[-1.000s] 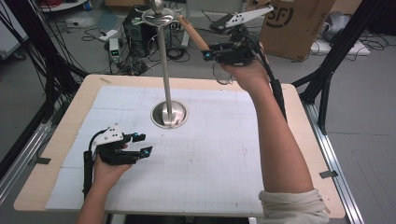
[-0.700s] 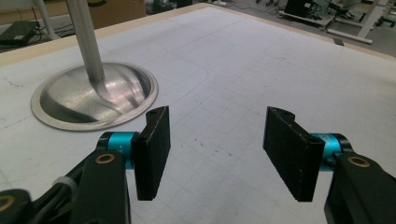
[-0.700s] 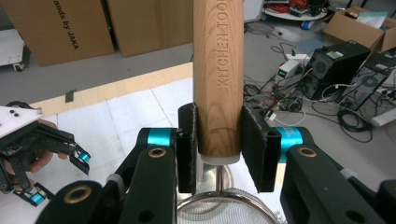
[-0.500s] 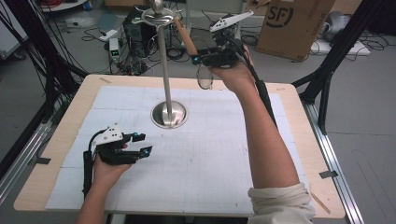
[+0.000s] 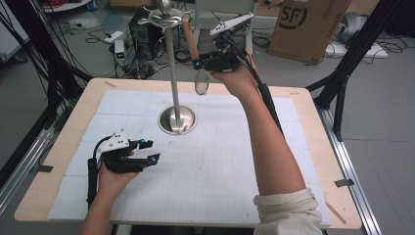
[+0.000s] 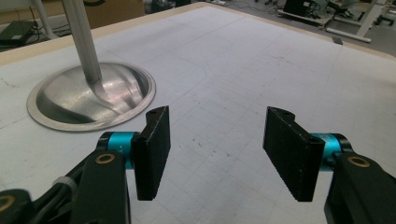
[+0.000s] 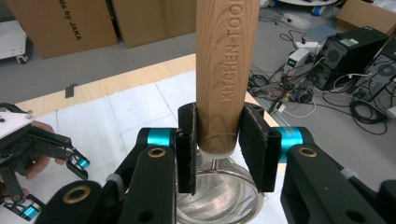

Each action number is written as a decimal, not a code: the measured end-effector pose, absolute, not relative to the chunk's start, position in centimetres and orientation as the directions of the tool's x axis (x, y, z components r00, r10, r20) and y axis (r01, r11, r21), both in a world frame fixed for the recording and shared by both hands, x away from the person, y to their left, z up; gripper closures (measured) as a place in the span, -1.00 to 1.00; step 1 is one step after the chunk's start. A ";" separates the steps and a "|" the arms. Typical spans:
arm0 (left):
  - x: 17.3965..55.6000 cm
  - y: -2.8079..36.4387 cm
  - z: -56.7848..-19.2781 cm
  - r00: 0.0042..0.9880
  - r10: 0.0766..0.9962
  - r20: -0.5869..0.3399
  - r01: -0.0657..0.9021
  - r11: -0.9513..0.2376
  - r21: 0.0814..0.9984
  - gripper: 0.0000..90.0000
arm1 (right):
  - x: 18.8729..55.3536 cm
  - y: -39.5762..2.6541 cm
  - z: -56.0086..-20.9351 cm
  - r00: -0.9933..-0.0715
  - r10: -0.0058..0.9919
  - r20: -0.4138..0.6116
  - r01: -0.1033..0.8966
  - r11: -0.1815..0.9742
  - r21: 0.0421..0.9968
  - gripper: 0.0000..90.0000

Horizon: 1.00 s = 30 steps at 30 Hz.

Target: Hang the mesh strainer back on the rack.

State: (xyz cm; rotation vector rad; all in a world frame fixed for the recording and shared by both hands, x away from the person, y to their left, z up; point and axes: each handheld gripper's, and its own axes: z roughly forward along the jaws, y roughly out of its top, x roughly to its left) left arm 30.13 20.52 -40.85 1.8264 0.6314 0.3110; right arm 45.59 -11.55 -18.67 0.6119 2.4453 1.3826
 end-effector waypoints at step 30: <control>30.1 20.5 -40.8 0.822 0.561 -0.098 0.268 -0.230 0.935 -0.07 | 44.7 -12.2 -19.0 -0.864 0.500 -0.056 0.209 0.459 0.863 0.06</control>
